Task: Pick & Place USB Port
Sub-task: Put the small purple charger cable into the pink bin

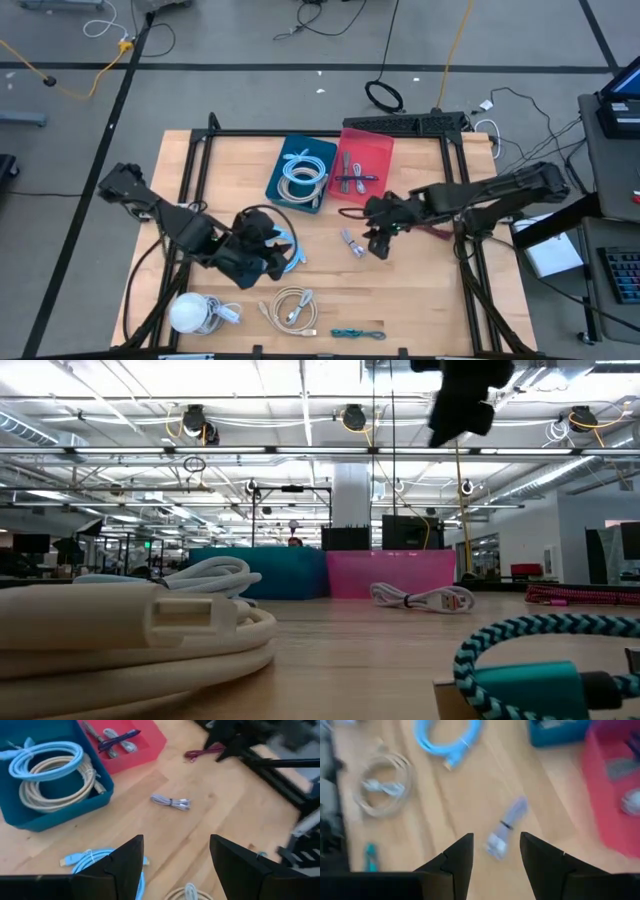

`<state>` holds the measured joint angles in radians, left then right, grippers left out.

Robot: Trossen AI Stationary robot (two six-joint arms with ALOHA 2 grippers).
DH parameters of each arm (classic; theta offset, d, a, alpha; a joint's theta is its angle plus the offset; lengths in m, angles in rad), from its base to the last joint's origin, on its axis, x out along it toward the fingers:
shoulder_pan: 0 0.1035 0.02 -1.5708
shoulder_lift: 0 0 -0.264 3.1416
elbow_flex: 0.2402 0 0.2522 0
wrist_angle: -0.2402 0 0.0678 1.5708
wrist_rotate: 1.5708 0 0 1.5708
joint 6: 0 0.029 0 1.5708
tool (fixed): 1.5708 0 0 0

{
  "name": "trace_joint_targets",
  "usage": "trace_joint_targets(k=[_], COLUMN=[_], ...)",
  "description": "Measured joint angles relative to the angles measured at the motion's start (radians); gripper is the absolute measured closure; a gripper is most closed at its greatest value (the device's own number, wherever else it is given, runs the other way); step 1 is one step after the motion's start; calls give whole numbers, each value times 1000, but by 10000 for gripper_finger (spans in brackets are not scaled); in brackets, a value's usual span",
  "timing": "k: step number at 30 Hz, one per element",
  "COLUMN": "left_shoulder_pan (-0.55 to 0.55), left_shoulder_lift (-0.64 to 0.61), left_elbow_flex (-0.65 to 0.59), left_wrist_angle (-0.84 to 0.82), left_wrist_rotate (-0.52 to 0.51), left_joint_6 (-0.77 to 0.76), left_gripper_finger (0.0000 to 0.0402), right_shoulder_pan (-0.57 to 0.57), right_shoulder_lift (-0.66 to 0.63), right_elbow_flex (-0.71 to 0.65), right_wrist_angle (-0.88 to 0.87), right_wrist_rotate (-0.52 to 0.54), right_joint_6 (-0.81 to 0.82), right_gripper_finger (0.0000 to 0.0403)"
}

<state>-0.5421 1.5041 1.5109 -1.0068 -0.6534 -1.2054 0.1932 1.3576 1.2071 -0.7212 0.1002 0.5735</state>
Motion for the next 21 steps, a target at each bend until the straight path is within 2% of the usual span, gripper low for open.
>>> trace_joint_targets(k=[7, 12, 17, 21], left_shoulder_pan=[-12, -39, -66, -85], left_shoulder_lift=[46, 86, 121, 145], left_elbow_flex=[-1, -1, 0, 0], left_wrist_angle=[0, 1, 7, 14], left_wrist_rotate=[-3, -13, -12, -7], left_joint_6=[-21, -67, -107, -140], left_gripper_finger=[172, 172, 172, 172], right_shoulder_pan=[22, 19, 15, 15], right_shoulder_lift=[163, 282, 350, 384], right_elbow_flex=[7, 5, 5, 6], right_wrist_angle=[16, 20, 46, 143], right_wrist_rotate=[30, 1, -19, -19], right_joint_6=[102, 130, 167, 173], right_gripper_finger=[248, 245, 233, 224])
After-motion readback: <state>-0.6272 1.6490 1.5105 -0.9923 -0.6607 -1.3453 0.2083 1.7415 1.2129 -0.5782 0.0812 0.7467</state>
